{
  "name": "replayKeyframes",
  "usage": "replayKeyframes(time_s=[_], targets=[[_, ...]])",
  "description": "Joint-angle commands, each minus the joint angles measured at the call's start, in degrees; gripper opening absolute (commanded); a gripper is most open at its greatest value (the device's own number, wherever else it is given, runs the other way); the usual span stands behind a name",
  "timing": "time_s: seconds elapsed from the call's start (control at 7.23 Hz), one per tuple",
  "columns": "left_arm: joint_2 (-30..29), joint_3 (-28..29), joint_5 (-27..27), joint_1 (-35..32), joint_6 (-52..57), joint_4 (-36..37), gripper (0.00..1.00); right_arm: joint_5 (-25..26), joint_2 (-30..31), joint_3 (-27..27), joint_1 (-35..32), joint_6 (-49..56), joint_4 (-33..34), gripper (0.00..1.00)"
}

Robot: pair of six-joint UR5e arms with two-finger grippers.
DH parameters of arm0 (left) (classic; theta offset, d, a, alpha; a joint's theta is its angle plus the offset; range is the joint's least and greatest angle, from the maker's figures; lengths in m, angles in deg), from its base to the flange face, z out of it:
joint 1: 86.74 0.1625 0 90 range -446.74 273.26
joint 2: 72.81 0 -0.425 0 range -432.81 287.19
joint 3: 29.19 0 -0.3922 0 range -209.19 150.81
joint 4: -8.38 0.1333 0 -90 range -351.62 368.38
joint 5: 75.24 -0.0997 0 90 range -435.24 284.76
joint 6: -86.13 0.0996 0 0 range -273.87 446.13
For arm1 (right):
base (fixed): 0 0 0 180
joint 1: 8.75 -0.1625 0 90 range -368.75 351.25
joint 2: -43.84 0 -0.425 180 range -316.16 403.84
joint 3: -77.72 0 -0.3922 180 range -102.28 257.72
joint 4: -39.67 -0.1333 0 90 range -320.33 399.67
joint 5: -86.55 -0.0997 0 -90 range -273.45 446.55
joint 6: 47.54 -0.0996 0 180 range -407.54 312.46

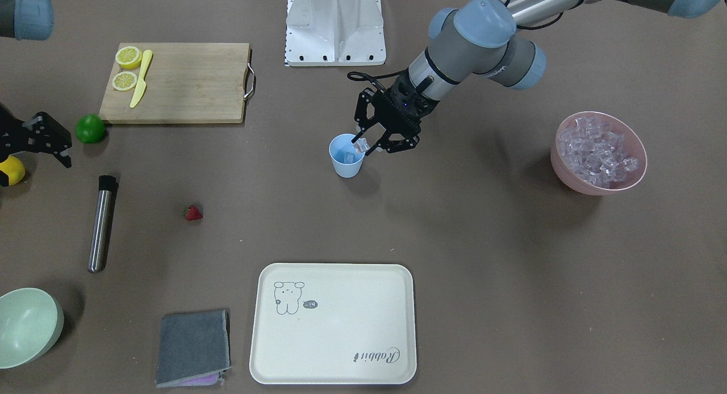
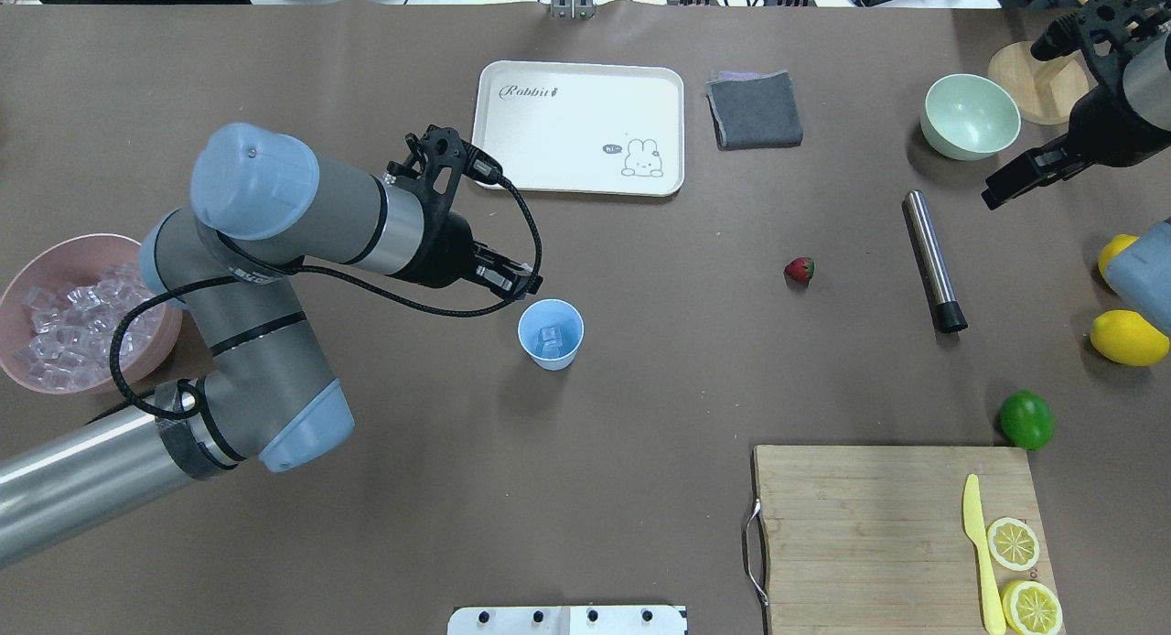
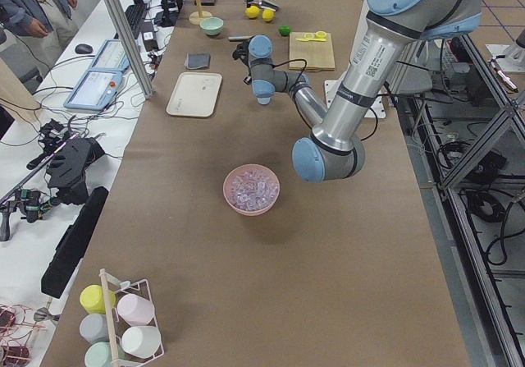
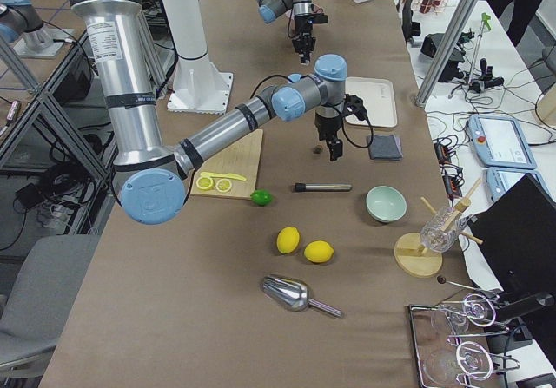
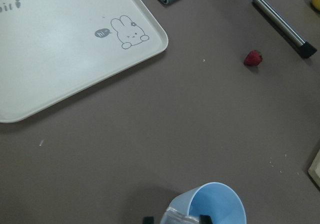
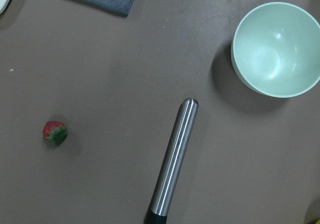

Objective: Mash ice and strawberries in cup
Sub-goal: 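Lower the left gripper into the blue cup and open it to drop the ice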

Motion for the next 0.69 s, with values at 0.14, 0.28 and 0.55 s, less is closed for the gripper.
replayKeyframes(time_s=[0.14, 0.28, 0.55], targets=[[0.30, 0.21, -4.41, 3.35, -1.00, -0.21, 0.00, 0.00, 0.18, 0.72, -0.09, 0.00, 0.08, 1.00], [0.30, 0.90, -5.10, 3.96, -1.00, -0.56, 0.00, 0.00, 0.18, 0.64, 0.00, 0.00, 0.00, 1.00], [-0.05, 1.43, -6.16, 4.84, -1.00, -0.65, 0.00, 0.00, 0.18, 0.55, 0.00, 0.00, 0.00, 1.00]])
